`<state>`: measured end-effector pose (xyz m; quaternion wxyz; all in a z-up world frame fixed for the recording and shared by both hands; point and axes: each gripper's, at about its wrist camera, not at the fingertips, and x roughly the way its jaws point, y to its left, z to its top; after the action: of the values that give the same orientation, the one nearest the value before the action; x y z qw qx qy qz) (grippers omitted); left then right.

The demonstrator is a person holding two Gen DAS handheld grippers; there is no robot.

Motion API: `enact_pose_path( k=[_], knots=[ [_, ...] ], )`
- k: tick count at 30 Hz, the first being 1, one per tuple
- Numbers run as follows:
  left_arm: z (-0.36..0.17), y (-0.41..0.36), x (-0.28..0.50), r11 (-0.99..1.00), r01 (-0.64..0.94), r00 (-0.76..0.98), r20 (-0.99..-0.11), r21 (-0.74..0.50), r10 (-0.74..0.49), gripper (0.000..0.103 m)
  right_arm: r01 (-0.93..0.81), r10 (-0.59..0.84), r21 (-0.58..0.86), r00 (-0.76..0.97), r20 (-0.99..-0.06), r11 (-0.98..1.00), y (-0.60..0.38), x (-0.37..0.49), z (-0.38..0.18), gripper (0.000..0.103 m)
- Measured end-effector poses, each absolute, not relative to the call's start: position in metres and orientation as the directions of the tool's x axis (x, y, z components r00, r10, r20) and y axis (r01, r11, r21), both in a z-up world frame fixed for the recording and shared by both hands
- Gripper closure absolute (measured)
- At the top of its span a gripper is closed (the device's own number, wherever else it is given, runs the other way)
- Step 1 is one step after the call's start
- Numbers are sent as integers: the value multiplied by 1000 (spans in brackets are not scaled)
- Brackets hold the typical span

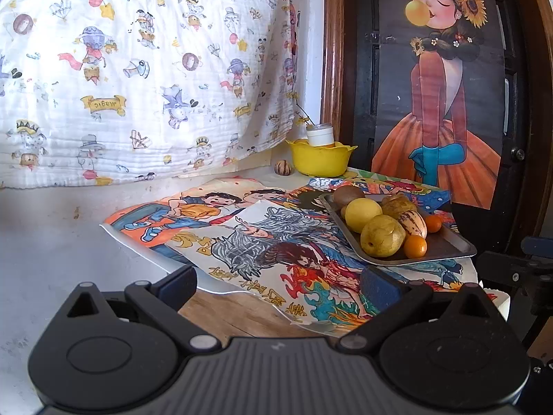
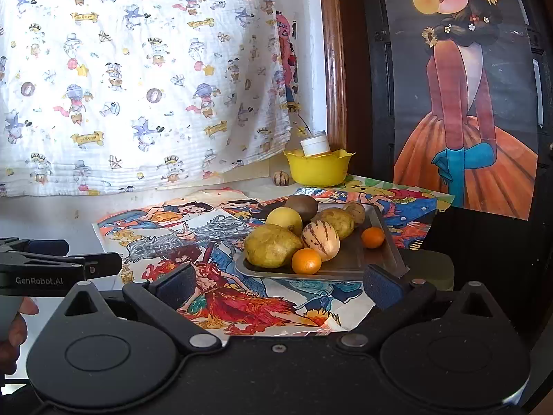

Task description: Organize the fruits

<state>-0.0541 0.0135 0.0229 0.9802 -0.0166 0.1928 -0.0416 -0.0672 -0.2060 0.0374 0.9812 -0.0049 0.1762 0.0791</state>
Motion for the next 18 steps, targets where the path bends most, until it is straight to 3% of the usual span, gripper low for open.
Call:
enact_pose_path(
  k=[18],
  knots=[
    [18, 13, -50, 996, 79, 913, -400, -30, -84, 0, -158, 158, 28, 920, -359, 987, -207, -62, 29, 1]
  ],
)
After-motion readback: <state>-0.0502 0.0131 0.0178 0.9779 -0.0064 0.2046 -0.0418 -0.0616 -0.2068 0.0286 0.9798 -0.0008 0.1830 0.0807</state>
